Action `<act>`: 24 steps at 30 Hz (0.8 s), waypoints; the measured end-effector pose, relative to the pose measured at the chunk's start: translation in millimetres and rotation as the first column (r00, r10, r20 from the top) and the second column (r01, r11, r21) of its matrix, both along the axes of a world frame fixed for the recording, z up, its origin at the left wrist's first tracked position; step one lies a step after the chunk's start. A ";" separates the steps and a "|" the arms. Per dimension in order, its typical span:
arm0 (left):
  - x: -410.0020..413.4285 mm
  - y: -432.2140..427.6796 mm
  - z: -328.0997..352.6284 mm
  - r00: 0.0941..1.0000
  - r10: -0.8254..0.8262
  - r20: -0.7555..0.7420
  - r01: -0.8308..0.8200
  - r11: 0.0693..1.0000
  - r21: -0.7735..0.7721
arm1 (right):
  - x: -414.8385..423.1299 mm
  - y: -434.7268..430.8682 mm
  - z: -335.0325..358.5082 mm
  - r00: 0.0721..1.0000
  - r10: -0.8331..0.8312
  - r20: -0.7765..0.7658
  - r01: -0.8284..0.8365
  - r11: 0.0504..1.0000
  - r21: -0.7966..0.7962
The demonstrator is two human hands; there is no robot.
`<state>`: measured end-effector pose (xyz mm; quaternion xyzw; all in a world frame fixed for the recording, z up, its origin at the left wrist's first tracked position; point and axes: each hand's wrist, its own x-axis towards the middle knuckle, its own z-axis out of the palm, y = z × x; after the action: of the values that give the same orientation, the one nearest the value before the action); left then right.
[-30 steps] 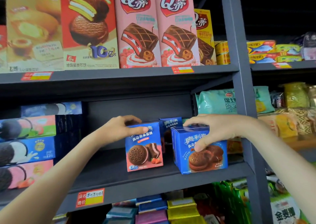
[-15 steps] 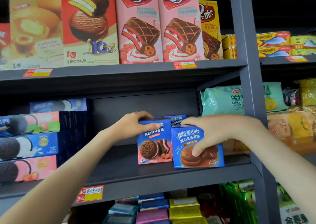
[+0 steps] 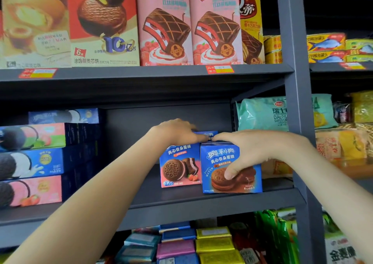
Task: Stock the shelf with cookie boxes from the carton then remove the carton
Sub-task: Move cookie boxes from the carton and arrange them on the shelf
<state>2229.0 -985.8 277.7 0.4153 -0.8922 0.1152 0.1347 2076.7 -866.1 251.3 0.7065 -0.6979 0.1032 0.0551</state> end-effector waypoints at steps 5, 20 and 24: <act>14.3 -11.6 -0.1 1.000 -0.012 0.001 0.012 0.999 0.042 | -4.8 7.8 -7.3 0.997 0.077 0.027 -0.073 0.988 -0.134; 49.2 21.0 -19.9 0.197 -0.209 -0.958 0.730 0.683 0.001 | 8.5 -19.1 -19.6 -0.036 0.693 0.720 -0.129 0.711 -0.691; 49.0 41.8 -30.1 0.405 -0.119 -0.907 0.827 0.470 0.308 | 16.3 -27.8 -22.9 -0.258 0.735 0.628 -0.164 0.607 -0.778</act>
<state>2278.0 -944.0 247.6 0.1232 -0.7769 -0.5001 0.3622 2093.0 -893.9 228.4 0.5959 -0.1397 0.7123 -0.3437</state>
